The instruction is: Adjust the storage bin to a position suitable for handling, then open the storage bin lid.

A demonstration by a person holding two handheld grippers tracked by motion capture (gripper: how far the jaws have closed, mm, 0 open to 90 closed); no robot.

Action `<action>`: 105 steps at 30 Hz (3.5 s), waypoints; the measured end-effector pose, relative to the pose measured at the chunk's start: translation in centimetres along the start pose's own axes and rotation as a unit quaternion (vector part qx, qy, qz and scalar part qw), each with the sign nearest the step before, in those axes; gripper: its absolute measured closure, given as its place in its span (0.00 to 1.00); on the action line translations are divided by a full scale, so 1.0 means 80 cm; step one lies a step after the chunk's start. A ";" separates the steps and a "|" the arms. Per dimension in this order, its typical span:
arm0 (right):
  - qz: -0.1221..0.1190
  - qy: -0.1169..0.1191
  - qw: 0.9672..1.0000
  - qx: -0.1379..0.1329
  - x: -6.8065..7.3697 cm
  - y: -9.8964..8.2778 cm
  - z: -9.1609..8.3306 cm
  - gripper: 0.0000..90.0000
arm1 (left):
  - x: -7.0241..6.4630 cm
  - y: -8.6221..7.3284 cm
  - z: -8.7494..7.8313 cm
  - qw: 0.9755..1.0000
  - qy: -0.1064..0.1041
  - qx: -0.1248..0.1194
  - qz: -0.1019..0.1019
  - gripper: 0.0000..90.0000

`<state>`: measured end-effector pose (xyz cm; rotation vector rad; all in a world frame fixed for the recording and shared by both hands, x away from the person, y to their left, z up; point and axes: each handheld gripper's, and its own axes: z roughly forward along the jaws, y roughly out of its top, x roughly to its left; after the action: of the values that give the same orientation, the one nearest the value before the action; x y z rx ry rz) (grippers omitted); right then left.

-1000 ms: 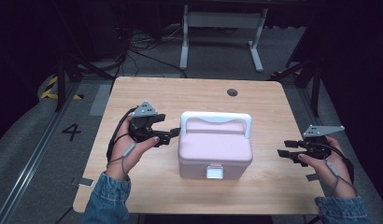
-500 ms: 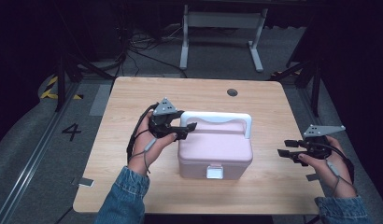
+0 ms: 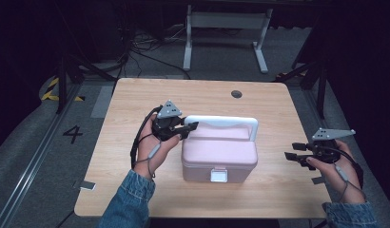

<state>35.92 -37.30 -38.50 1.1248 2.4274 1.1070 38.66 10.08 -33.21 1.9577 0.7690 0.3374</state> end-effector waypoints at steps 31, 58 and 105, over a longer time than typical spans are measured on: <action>-0.012 0.086 0.989 -0.116 0.040 0.025 -0.018 0.97 | 0.026 0.051 -0.001 1.000 -0.010 -0.002 -0.015 0.78; -0.067 0.176 0.967 -0.173 0.106 0.075 0.034 1.00 | 0.032 0.050 0.001 0.999 -0.018 -0.007 -0.035 0.78; -0.017 0.161 0.958 -0.238 0.091 0.086 0.020 1.00 | -0.005 -0.007 -0.059 0.998 0.006 -0.022 0.057 0.28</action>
<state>35.60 -28.26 -33.93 0.7917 2.1891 1.8574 35.67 13.27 -31.30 1.9644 0.6548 0.4317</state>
